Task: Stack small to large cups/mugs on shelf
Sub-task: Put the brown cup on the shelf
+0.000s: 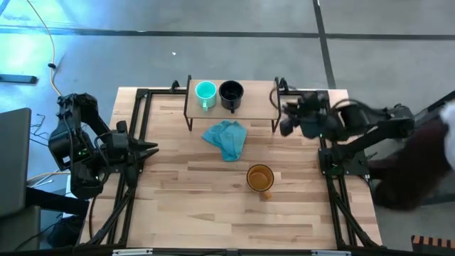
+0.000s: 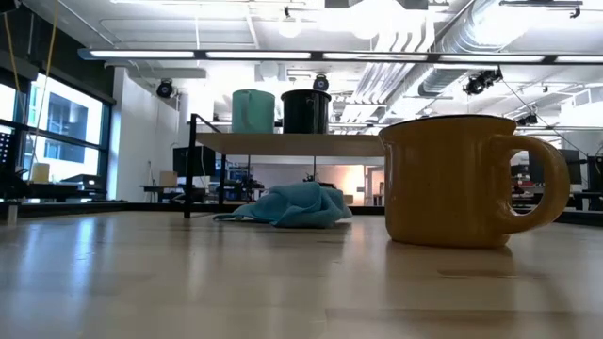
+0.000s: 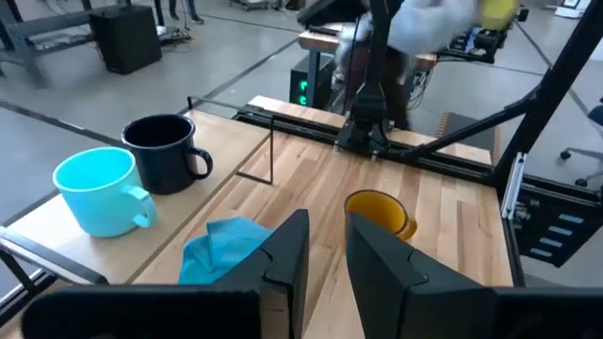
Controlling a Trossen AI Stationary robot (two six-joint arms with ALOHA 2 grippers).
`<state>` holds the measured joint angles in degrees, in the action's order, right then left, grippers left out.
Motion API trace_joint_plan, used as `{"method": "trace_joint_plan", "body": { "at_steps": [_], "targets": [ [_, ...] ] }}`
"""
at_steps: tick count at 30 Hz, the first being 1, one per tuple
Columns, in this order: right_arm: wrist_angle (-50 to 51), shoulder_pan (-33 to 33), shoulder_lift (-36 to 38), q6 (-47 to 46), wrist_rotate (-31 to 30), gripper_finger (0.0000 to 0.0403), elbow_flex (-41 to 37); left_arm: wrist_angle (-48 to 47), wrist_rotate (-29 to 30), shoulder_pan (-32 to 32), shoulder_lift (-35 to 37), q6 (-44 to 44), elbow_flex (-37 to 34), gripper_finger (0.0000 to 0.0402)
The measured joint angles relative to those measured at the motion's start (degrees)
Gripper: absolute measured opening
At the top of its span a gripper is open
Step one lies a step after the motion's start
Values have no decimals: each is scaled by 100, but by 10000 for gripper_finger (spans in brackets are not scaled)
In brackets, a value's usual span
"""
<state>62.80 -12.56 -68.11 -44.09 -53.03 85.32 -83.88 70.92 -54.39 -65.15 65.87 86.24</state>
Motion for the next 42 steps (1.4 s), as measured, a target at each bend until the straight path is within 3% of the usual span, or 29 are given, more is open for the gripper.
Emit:
{"method": "trace_joint_plan", "body": {
  "at_steps": [7,16,22,27,34,42],
  "targets": [
    [-2269,-781,504,191,-159,74,-1855,13,103,-2,-385,42,0,62],
    [-5526,-1719,660,1698,-276,74,-3429,105,302,-32,-782,63,0,62],
    [-7815,-2390,661,2811,-600,69,-4237,117,1021,-477,-828,223,-21,62],
    [-9205,-2965,627,3109,-913,63,-4828,97,1384,-832,-806,581,-229,62],
    [-9684,-3504,298,3017,-1218,62,-4973,120,1375,-898,-813,1476,-826,62],
    [-9649,-3832,-313,2217,-1283,62,-4973,133,1375,-898,-813,2011,-1134,62]
  ]
}}
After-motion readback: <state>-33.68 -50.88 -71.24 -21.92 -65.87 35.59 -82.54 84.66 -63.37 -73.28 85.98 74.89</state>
